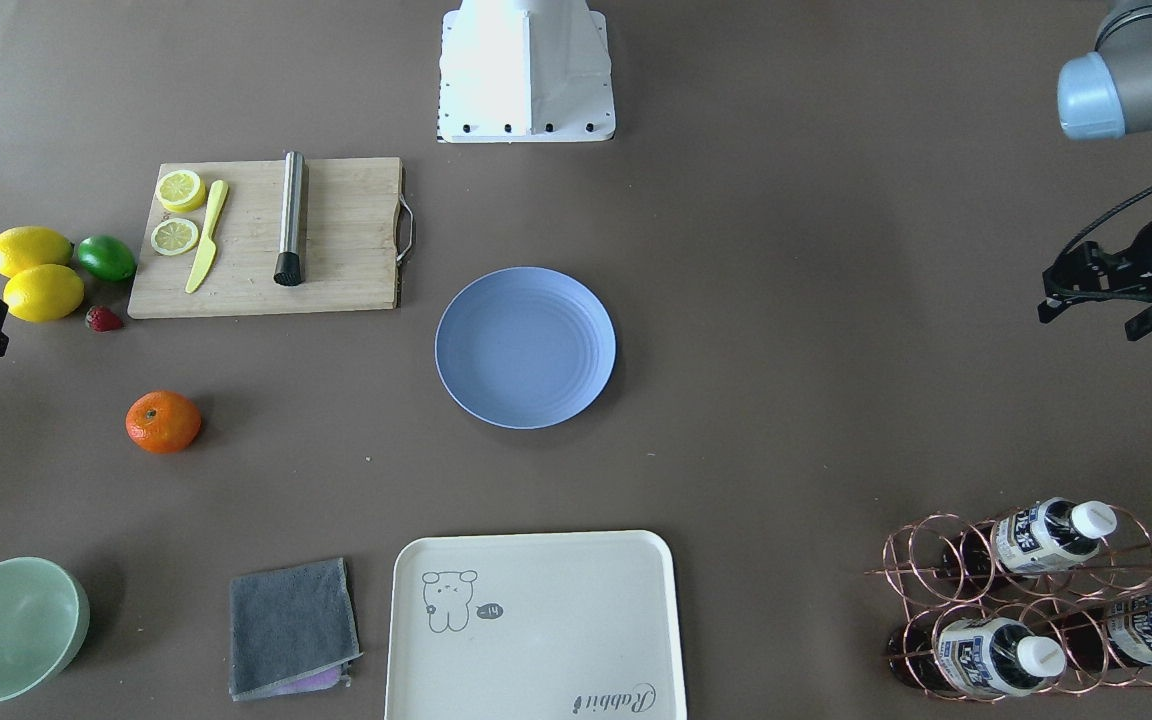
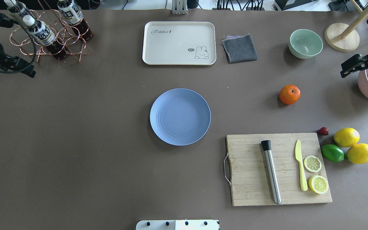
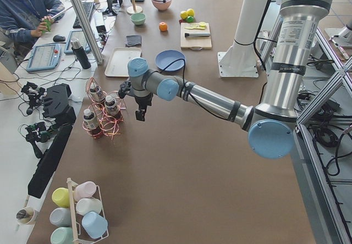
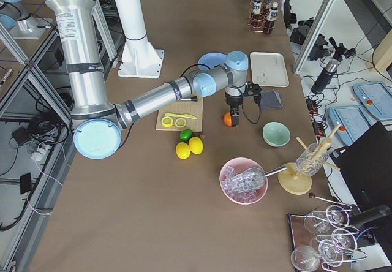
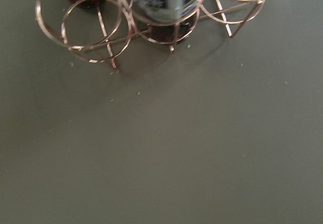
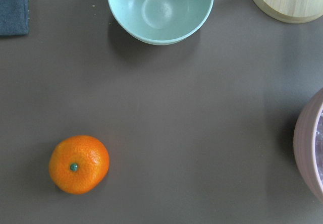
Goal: Pick orange to plate
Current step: 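Withdraw the left arm while the right gripper moves above the orange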
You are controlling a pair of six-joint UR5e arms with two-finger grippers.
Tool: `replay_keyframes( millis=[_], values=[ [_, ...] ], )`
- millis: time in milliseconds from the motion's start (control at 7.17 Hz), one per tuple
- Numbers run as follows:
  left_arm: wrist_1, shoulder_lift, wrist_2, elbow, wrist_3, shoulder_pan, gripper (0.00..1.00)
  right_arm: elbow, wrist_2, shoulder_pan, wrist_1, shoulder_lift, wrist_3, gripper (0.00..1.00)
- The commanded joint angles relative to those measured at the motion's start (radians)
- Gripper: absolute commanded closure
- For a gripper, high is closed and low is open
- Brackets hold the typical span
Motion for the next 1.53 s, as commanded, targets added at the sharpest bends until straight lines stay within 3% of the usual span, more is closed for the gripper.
replay_keyframes(
  millis=[0, 419, 1256, 1395],
  values=[
    [-0.05, 0.121, -0.115, 0.048, 0.205, -0.104, 0.02, -0.148, -0.014, -0.095, 0.172, 0.066, 0.149, 0.01],
    [-0.056, 0.123, -0.114, 0.051, 0.209, -0.109, 0.02, -0.289, -0.056, -0.189, 0.34, 0.131, 0.294, 0.0],
    [-0.061, 0.129, -0.114, 0.049, 0.211, -0.109, 0.02, -0.341, -0.131, -0.269, 0.359, 0.14, 0.313, 0.02],
    [-0.061, 0.134, -0.114, 0.049, 0.212, -0.109, 0.02, -0.34, -0.145, -0.275, 0.359, 0.139, 0.316, 0.18]
  ],
)
